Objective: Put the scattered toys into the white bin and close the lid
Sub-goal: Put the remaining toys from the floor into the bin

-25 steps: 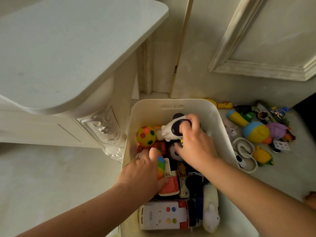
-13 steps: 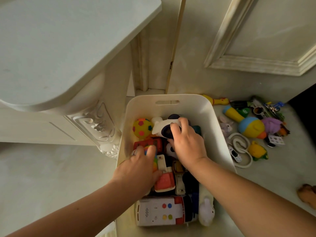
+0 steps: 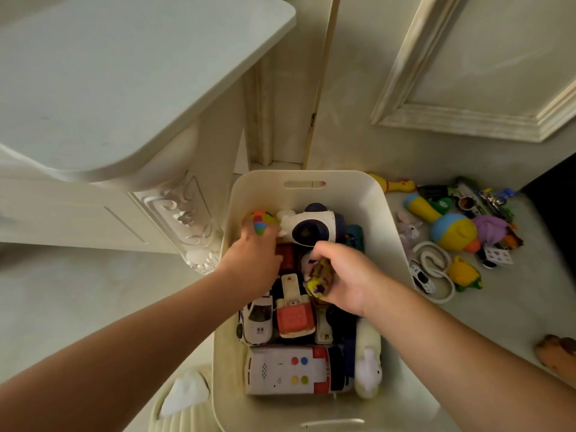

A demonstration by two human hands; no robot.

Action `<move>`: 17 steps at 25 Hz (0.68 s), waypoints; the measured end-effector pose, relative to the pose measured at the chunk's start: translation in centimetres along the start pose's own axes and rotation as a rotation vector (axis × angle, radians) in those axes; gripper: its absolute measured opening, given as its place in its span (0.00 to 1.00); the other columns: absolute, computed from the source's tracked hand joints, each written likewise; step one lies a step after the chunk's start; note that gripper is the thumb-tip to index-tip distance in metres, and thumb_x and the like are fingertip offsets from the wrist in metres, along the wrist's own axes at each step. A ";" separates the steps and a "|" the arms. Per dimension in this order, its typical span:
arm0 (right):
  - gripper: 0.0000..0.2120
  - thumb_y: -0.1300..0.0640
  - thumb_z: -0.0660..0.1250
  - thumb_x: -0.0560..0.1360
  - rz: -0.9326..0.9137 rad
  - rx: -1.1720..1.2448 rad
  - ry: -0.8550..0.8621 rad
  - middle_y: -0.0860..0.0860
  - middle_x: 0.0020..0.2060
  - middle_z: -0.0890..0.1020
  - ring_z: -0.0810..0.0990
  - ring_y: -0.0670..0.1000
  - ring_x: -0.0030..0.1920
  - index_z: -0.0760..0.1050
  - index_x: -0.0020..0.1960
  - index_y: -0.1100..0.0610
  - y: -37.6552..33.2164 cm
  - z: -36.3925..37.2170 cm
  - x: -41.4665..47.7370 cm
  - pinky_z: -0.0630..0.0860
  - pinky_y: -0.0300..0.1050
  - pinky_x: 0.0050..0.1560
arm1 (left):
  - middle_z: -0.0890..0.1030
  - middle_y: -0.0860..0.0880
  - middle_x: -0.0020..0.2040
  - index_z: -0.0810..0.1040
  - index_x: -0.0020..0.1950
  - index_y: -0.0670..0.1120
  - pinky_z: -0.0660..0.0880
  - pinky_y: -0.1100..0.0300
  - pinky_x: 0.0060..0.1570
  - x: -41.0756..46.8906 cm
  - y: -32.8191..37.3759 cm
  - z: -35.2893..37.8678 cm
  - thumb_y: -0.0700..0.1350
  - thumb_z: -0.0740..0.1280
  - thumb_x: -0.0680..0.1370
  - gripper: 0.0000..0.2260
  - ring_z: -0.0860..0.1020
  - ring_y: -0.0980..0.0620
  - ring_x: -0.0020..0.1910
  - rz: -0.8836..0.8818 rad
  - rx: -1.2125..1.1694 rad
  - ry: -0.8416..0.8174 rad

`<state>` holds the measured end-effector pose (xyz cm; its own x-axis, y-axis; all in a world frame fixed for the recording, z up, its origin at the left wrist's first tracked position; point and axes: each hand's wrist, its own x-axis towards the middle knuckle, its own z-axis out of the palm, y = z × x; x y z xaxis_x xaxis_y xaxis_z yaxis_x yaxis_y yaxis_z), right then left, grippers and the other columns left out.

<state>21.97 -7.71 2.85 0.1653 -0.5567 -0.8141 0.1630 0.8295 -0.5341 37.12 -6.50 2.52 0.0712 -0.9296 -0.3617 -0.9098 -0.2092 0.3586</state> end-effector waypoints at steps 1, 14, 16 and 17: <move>0.03 0.67 0.63 0.73 -0.022 0.041 -0.025 0.59 0.42 0.76 0.76 0.55 0.42 0.72 0.45 0.62 0.1 0.1 0.2 0.78 0.50 0.48 | 0.52 0.38 0.74 0.55 0.75 0.51 0.71 0.49 0.61 0.3 0.1 -0.1 0.47 0.62 0.79 0.27 0.72 0.35 0.62 -0.010 0.014 -0.058; 0.17 0.63 0.60 0.79 -0.500 -0.755 0.064 0.45 0.61 0.76 0.76 0.47 0.60 0.73 0.63 0.47 2.5 -2.6 -0.2 0.73 0.40 0.57 | 0.71 0.41 0.63 0.67 0.67 0.45 0.75 0.54 0.45 1.4 -0.5 0.3 0.49 0.61 0.80 0.17 0.77 0.45 0.49 0.109 0.154 -0.066; 0.16 0.64 0.58 0.79 -0.595 -0.770 0.074 0.45 0.58 0.78 0.79 0.47 0.57 0.75 0.58 0.46 2.3 -2.8 -1.6 0.77 0.44 0.57 | 0.70 0.42 0.64 0.64 0.69 0.46 0.76 0.50 0.52 1.4 -0.2 0.6 0.52 0.64 0.78 0.22 0.77 0.43 0.55 0.059 0.209 -0.113; 0.16 0.65 0.57 0.79 -0.671 -0.740 0.101 0.46 0.55 0.79 0.80 0.46 0.53 0.76 0.54 0.46 2.0 -3.0 -2.4 0.79 0.45 0.55 | 0.70 0.43 0.64 0.63 0.70 0.47 0.76 0.50 0.53 1.1 0.1 0.5 0.55 0.65 0.76 0.26 0.77 0.42 0.56 0.038 0.278 -0.104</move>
<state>19.01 -4.60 3.11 0.1717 -0.9417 -0.2894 -0.4591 0.1835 -0.8692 36.93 -7.41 1.70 0.0055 -0.8962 -0.4436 -0.9891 -0.0701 0.1295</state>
